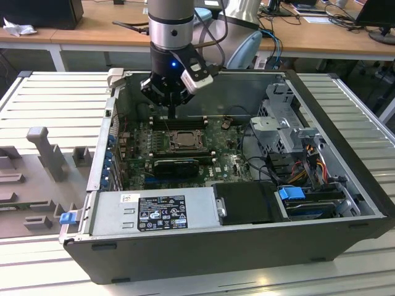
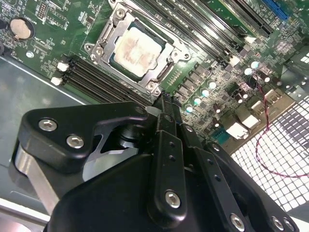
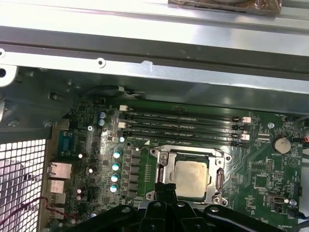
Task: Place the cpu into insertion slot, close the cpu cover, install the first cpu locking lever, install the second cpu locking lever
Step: 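Install the first cpu locking lever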
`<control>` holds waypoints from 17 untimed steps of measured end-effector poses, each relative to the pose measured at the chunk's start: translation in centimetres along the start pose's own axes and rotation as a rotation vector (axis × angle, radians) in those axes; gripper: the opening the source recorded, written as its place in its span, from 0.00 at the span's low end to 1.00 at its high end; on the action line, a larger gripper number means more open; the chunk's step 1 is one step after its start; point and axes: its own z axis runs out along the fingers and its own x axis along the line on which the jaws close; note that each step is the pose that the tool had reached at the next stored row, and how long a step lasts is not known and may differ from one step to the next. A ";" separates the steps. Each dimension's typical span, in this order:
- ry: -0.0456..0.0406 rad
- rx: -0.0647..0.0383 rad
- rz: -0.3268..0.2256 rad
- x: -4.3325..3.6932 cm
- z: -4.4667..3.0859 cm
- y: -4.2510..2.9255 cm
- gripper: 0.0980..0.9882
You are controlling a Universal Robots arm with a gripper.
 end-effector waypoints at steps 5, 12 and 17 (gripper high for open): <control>0.0001 0.000 0.000 0.97 0.09 0.07 0.01; -0.0004 0.000 0.005 3.24 1.10 0.86 0.01; -0.0004 0.000 0.005 3.38 1.70 2.76 0.01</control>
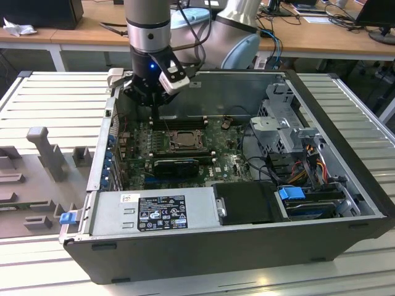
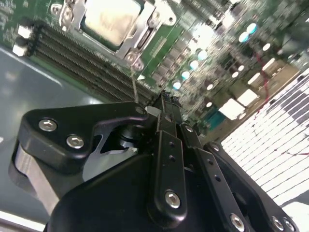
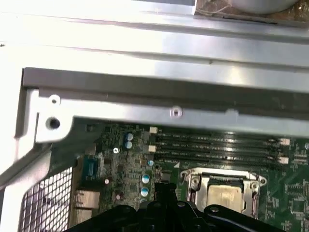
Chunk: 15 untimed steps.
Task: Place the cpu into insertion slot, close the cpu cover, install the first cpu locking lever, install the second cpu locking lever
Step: 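Install the first cpu locking lever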
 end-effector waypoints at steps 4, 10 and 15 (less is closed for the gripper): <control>0.0007 0.000 0.000 -0.07 0.17 0.46 0.01; 0.0018 0.000 0.000 -0.88 0.28 0.40 0.01; 0.0019 0.000 0.000 -1.43 0.28 0.36 0.01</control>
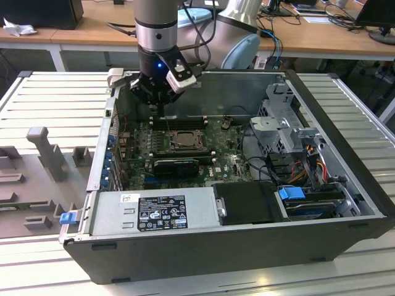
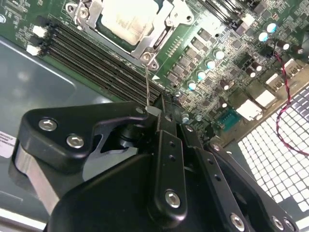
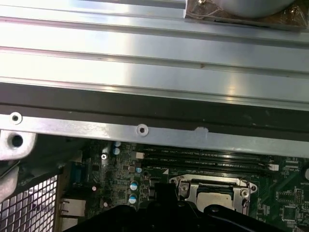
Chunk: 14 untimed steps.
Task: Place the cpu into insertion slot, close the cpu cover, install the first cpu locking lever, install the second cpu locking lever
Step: 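Install the first cpu locking lever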
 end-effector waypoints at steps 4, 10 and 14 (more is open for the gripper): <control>-0.0001 0.000 0.000 -0.38 0.01 -0.03 0.01; -0.0001 0.000 0.000 -1.02 0.01 -0.08 0.01; 0.0000 0.000 0.000 -1.39 0.02 -0.11 0.01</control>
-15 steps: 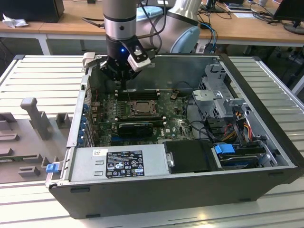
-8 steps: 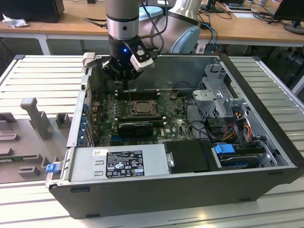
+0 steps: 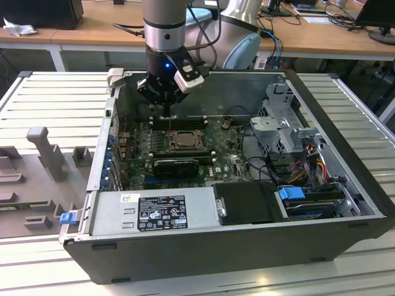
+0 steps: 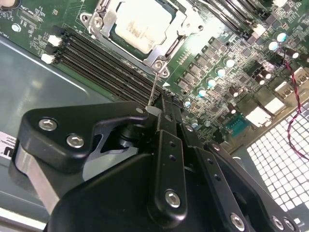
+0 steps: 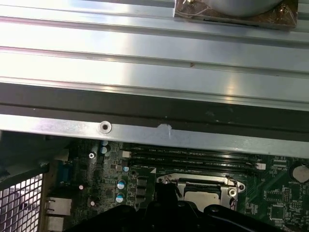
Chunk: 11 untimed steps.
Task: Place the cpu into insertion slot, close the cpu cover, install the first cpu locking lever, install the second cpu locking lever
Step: 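Install the first cpu locking lever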
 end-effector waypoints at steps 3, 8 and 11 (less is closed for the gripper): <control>0.0000 0.000 0.000 -0.17 0.01 -0.01 0.01; 0.0000 0.000 0.000 -0.44 0.02 -0.04 0.01; 0.0000 0.000 0.000 -0.56 0.03 -0.05 0.01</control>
